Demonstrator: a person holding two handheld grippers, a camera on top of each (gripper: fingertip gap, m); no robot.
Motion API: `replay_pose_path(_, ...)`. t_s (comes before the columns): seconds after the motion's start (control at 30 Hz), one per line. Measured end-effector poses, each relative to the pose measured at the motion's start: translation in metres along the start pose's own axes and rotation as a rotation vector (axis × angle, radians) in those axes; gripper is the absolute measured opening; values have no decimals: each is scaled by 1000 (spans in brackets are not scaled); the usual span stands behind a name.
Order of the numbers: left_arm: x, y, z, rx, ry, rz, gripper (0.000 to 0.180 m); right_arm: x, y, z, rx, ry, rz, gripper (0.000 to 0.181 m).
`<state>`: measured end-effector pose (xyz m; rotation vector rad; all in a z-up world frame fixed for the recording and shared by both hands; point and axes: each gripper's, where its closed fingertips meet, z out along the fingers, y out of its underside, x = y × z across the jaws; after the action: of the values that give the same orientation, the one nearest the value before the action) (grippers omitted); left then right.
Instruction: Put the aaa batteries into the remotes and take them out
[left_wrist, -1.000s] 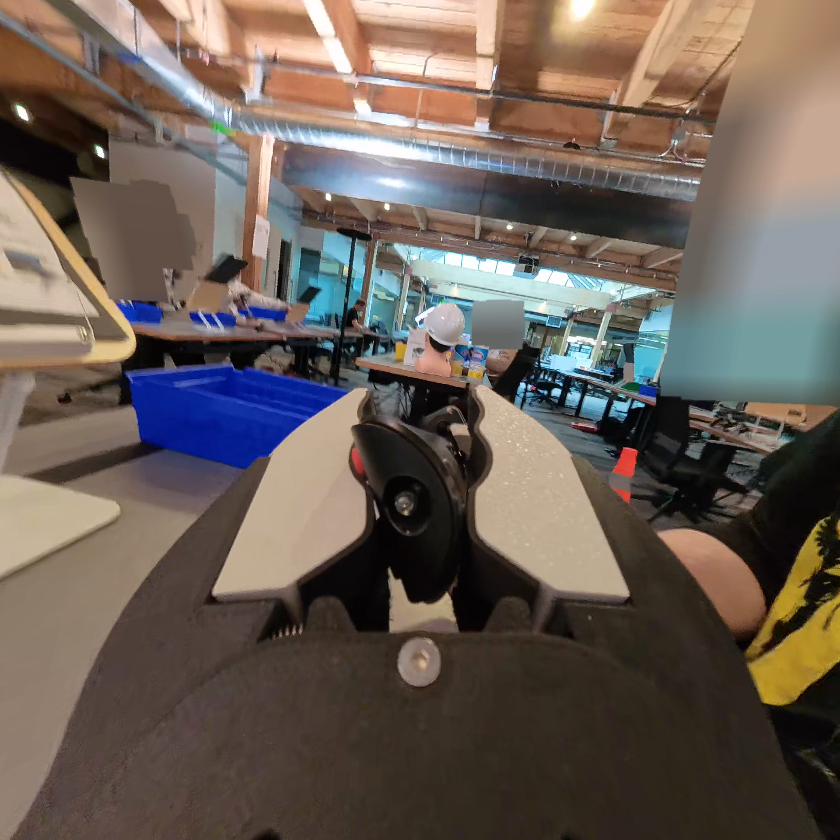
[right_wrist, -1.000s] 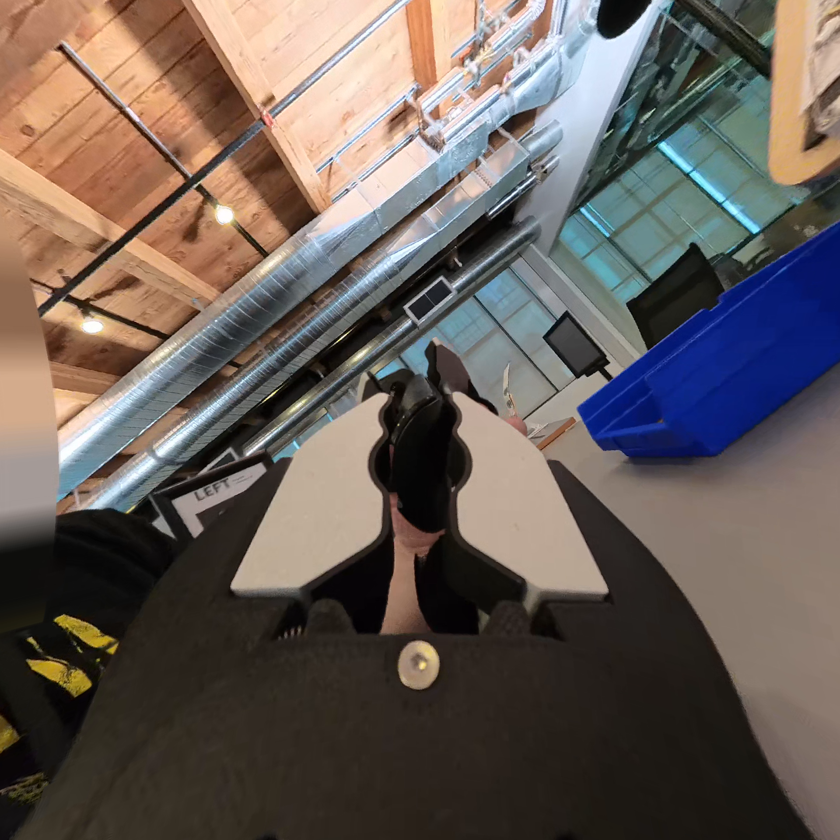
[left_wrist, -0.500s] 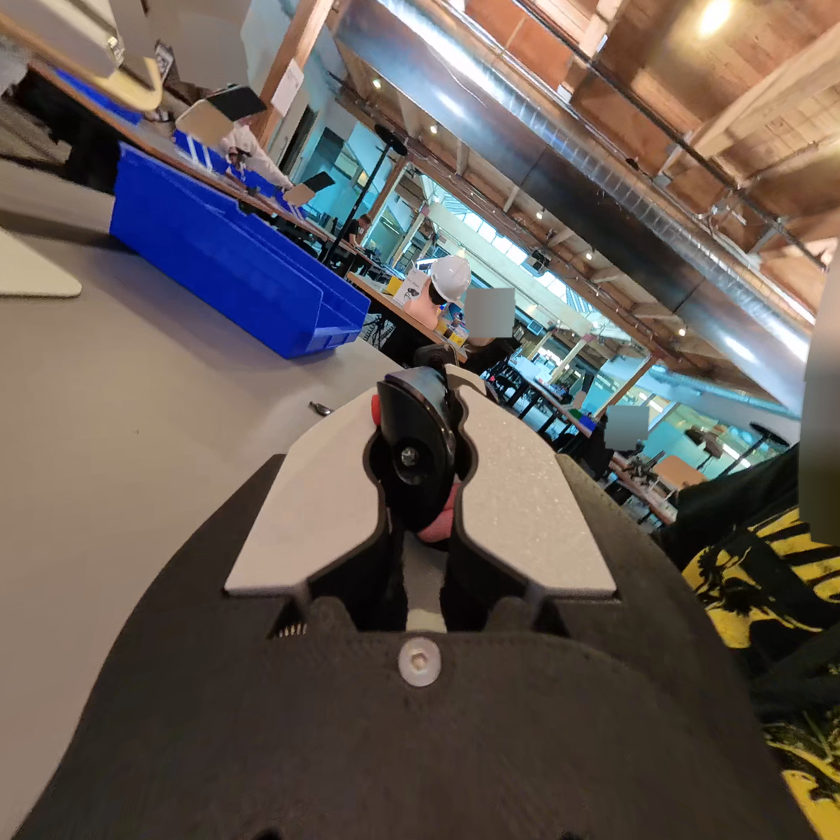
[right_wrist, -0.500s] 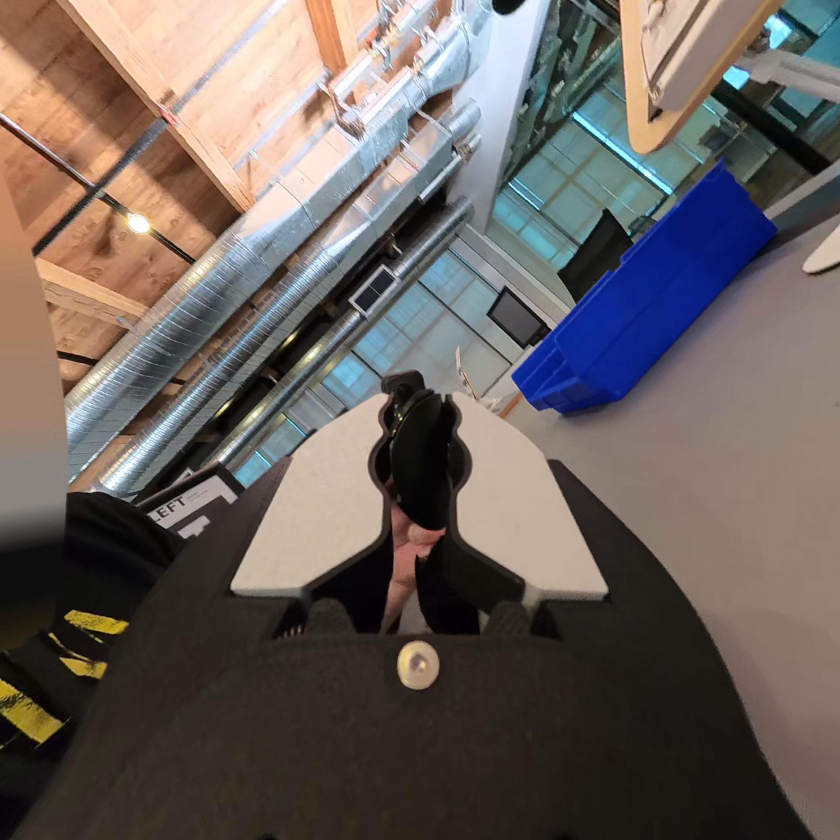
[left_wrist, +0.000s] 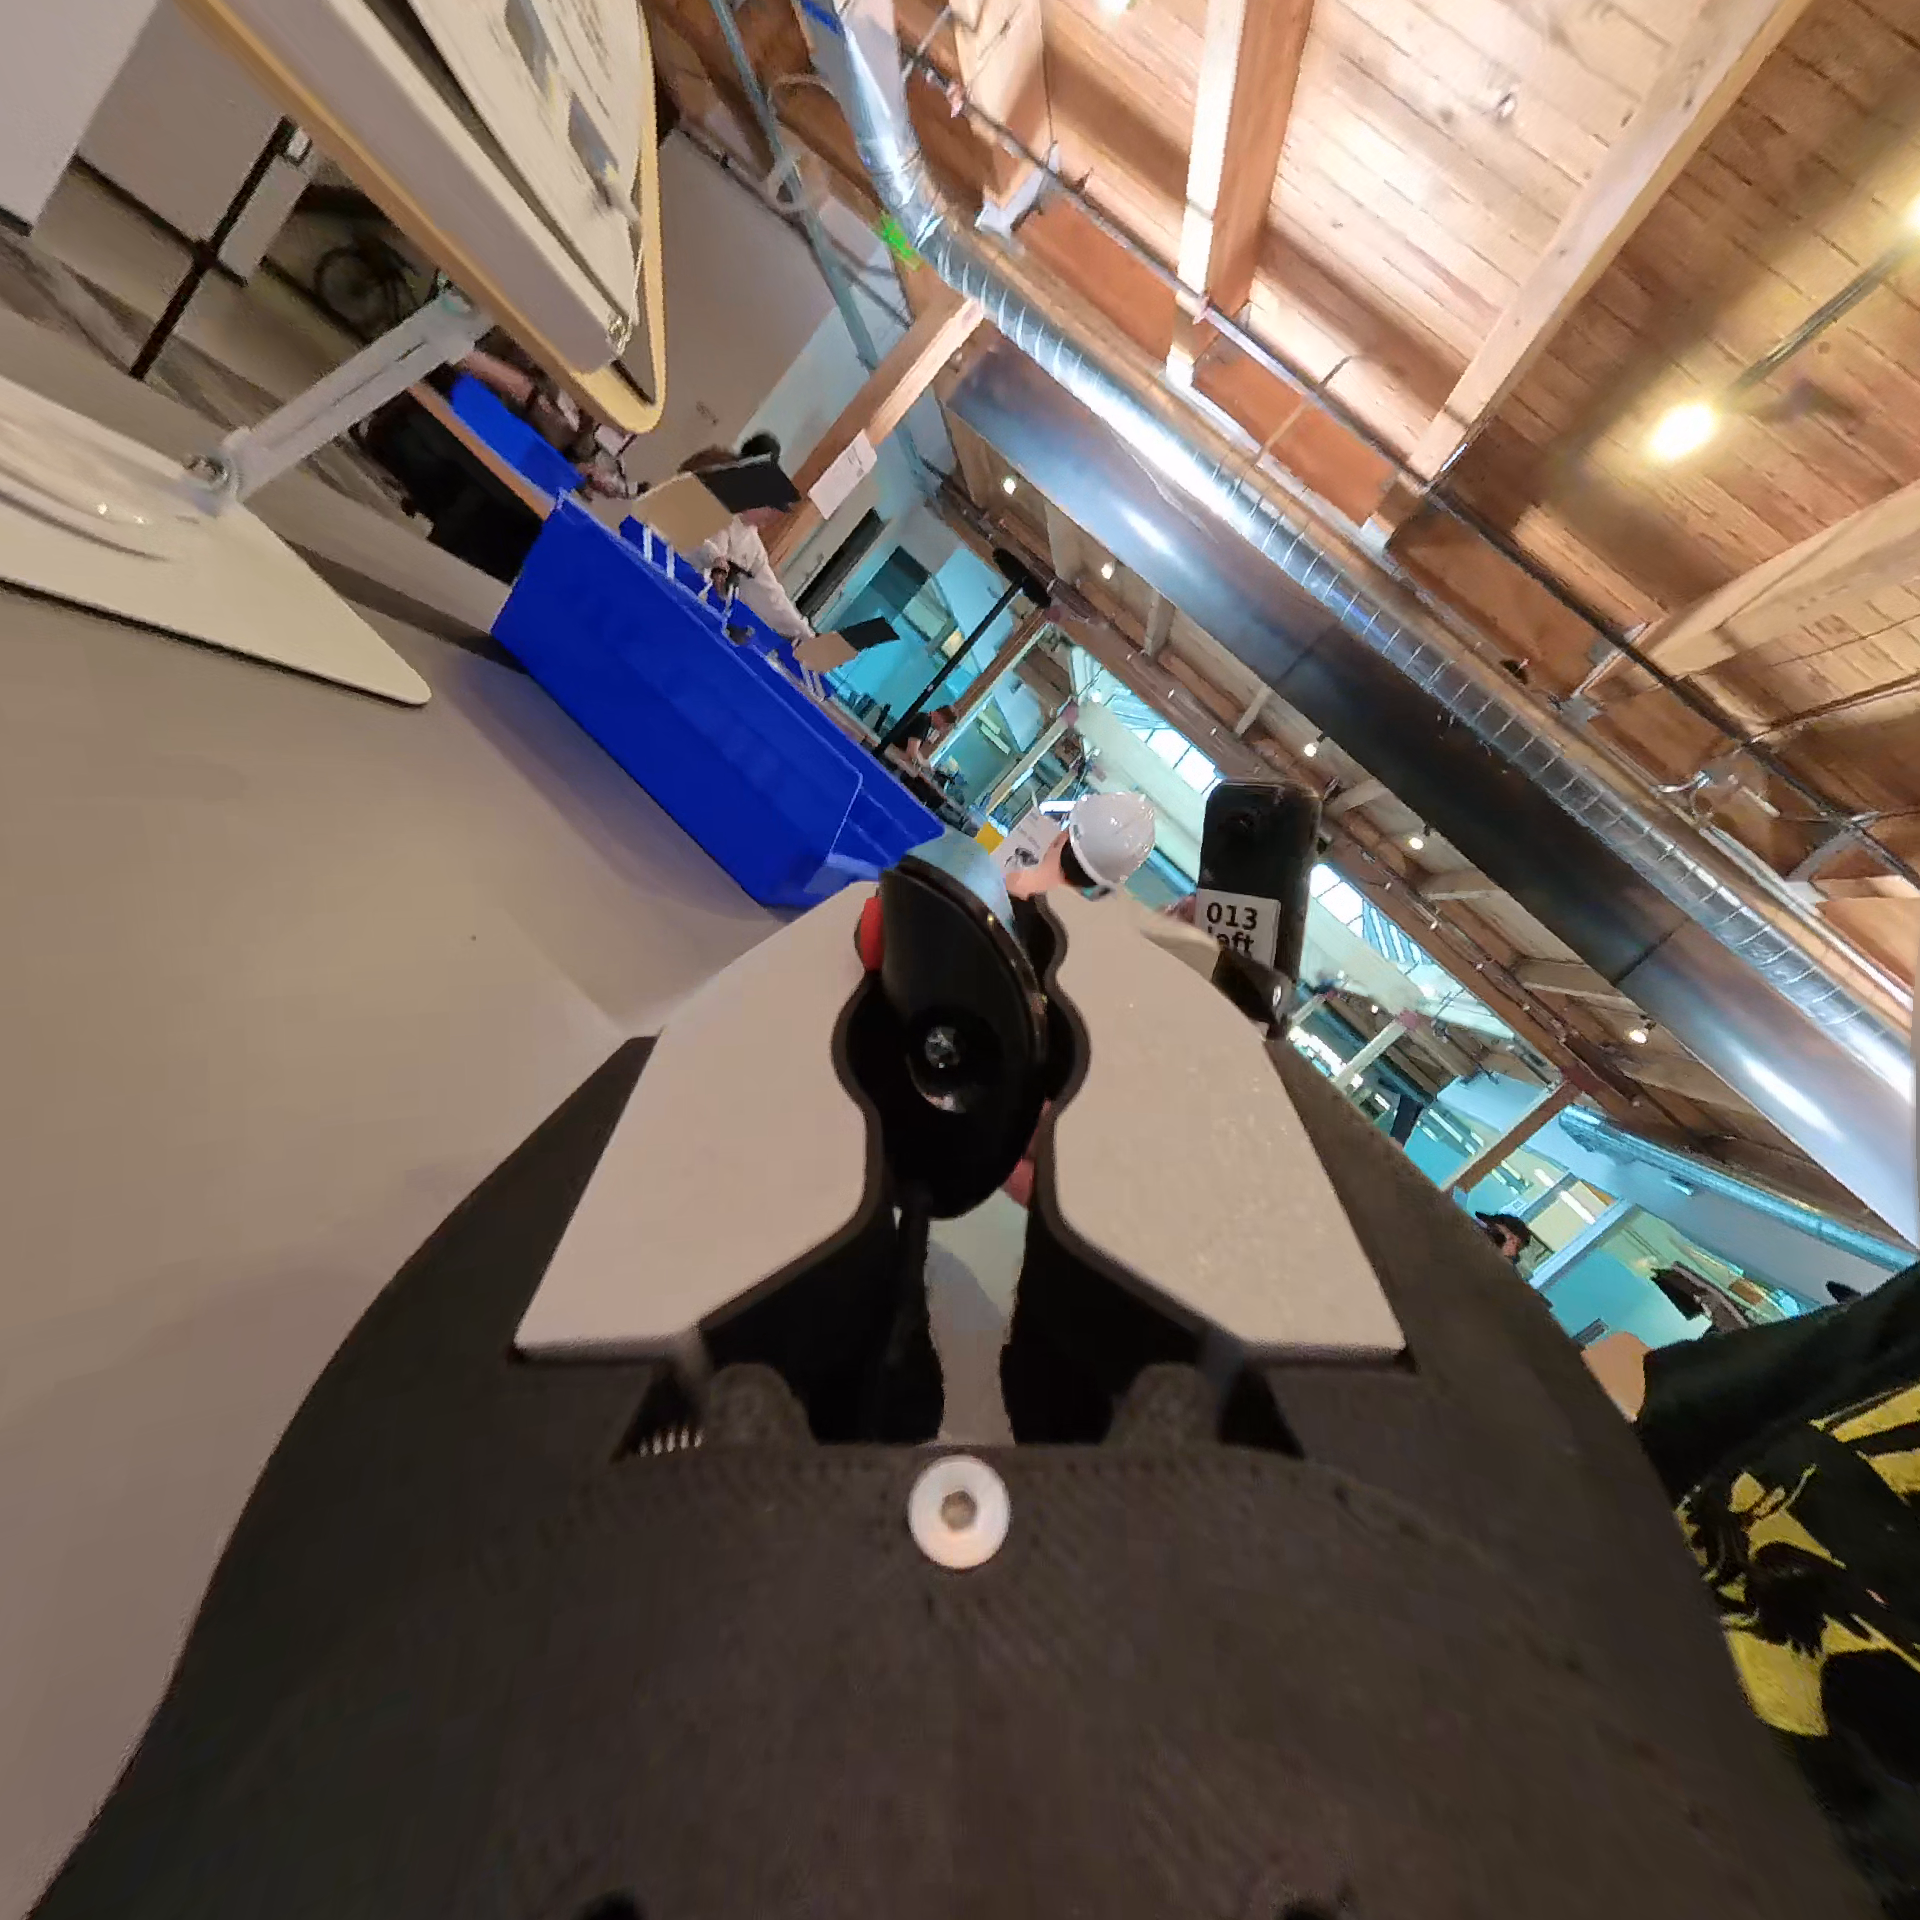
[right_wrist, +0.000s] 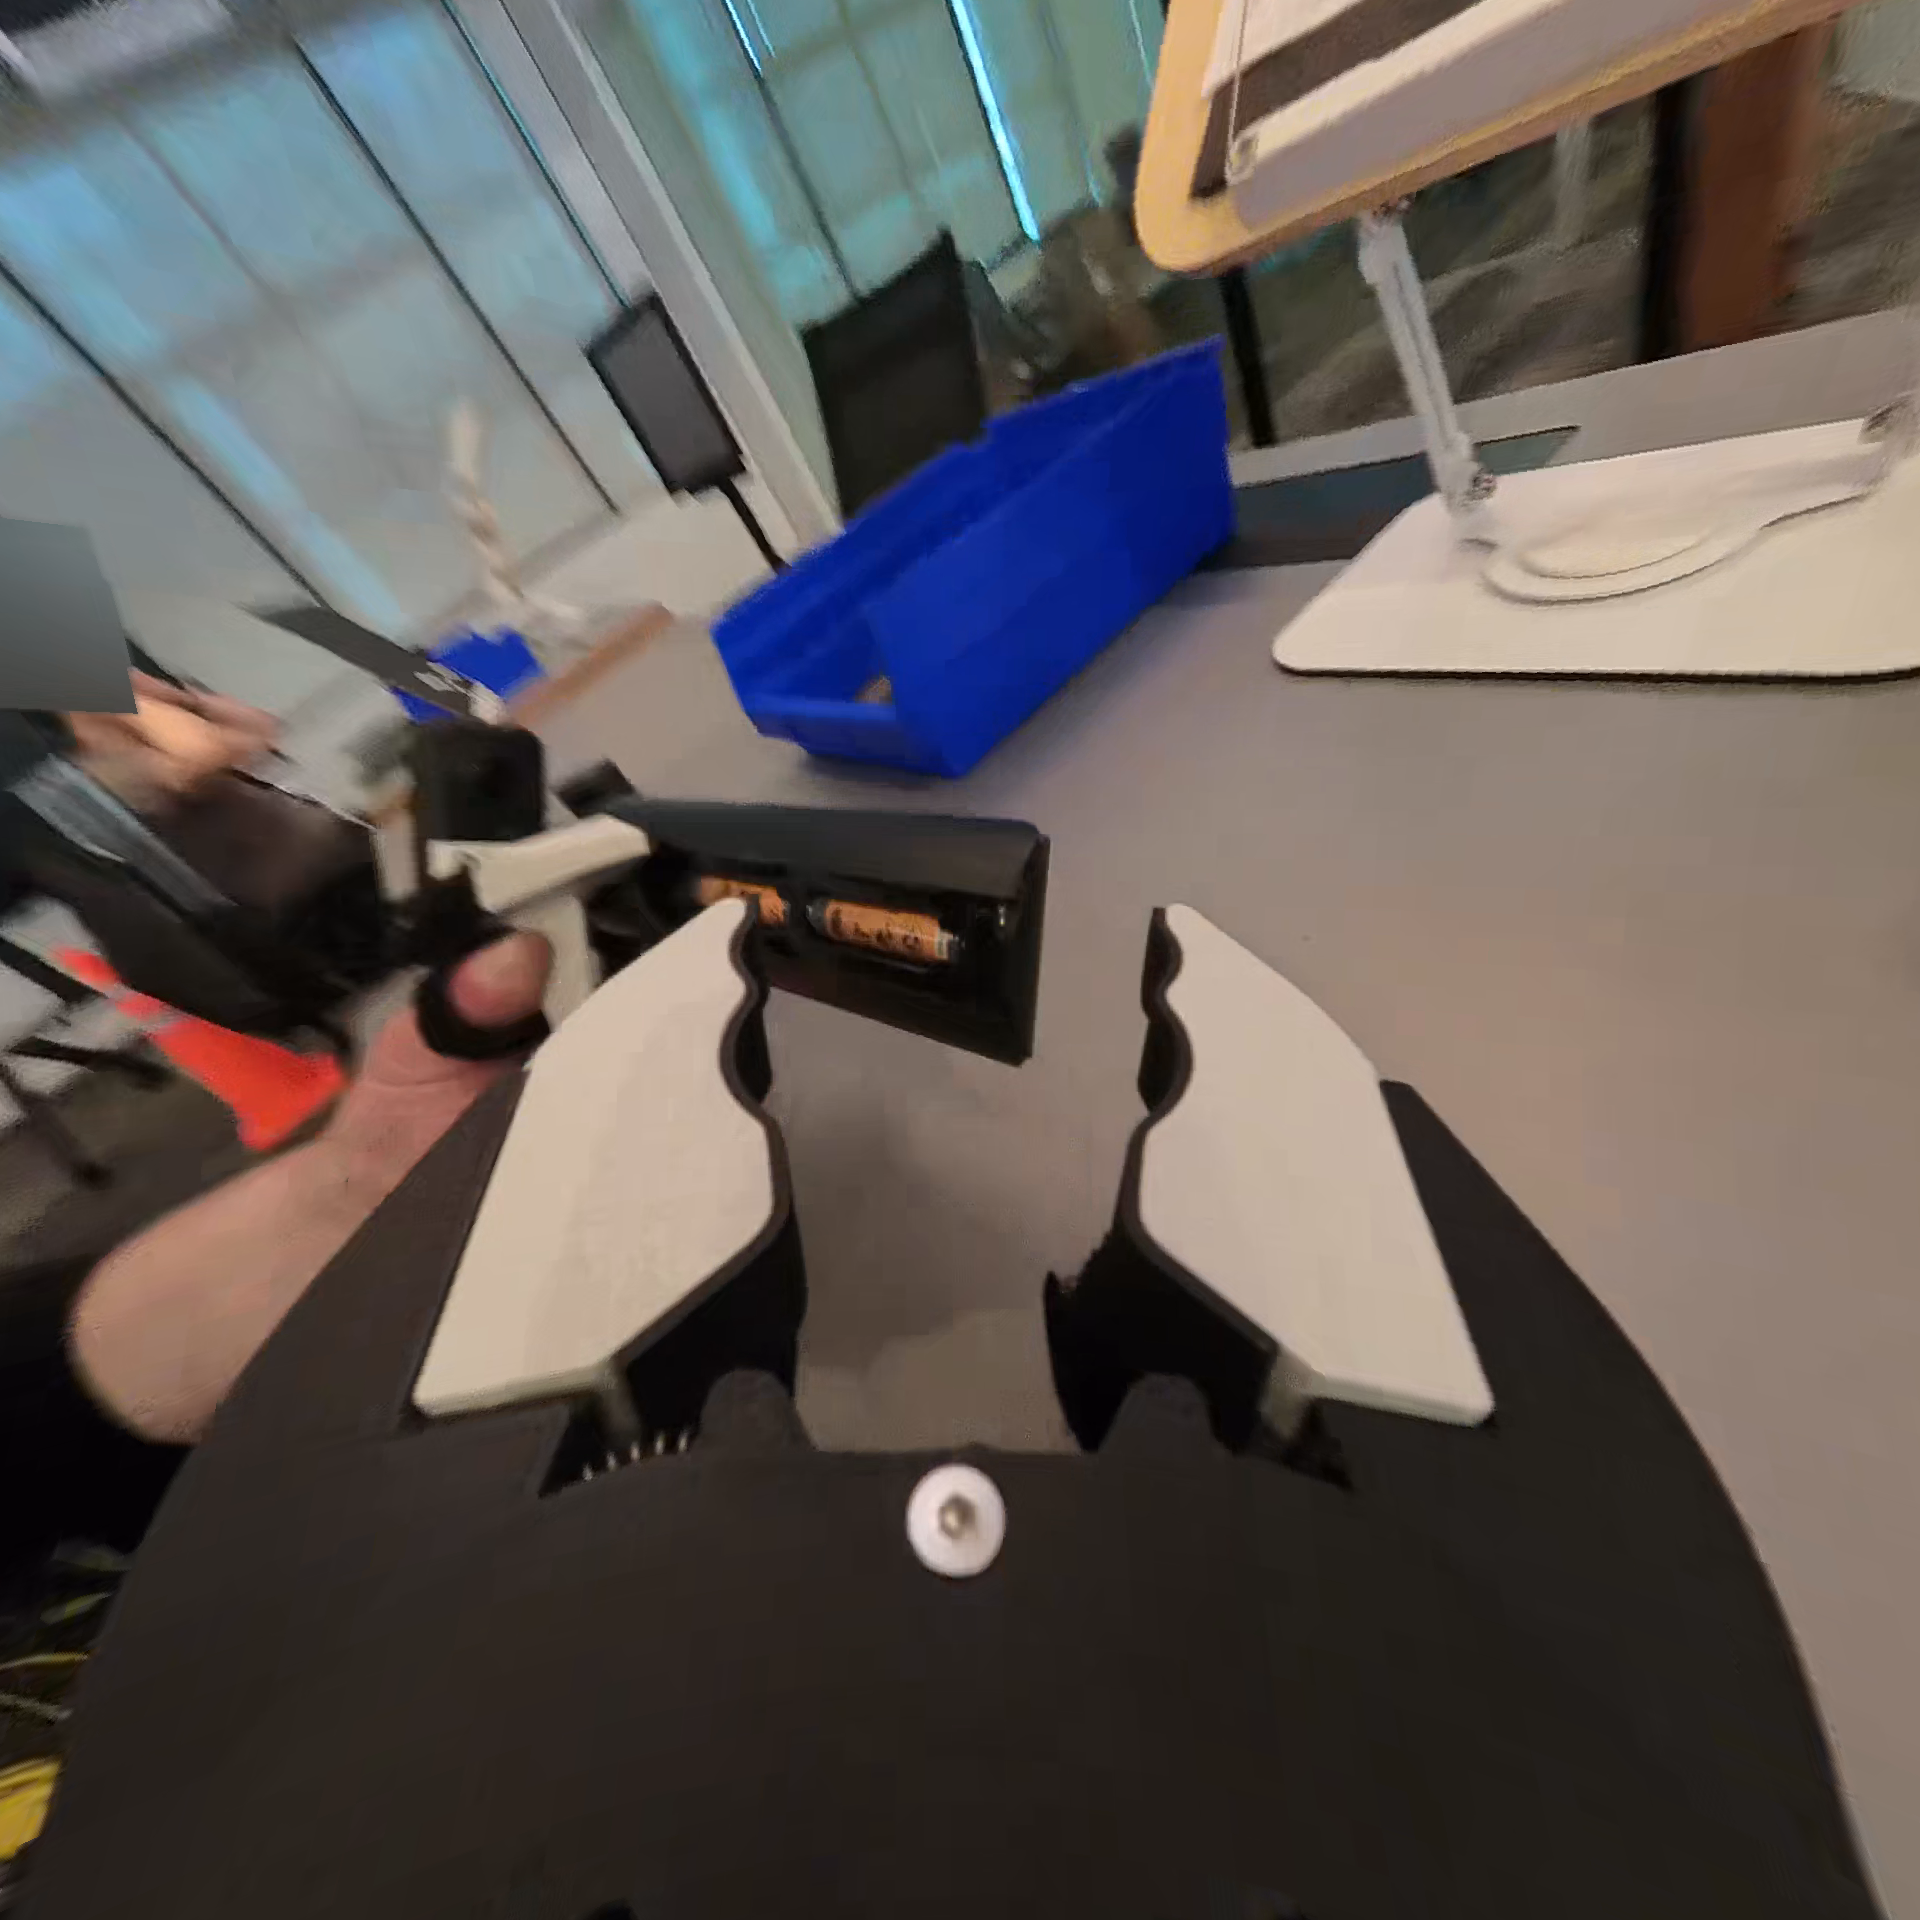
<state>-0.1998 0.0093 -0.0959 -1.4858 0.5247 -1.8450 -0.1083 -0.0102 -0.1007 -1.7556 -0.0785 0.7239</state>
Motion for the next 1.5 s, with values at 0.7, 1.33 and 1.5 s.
replay_pose_path(0.7,3,-3,-2,73,-39,88,25,-3,4,20,-28,64,-161,50)
replay_pose_path(1.33,10,6,2,38,-38,173,25,0,8,18,-33,41,-133,52)
replay_pose_path(1.5,14,7,2,29,-33,197,25,-1,8,17,-23,33,-140,53)
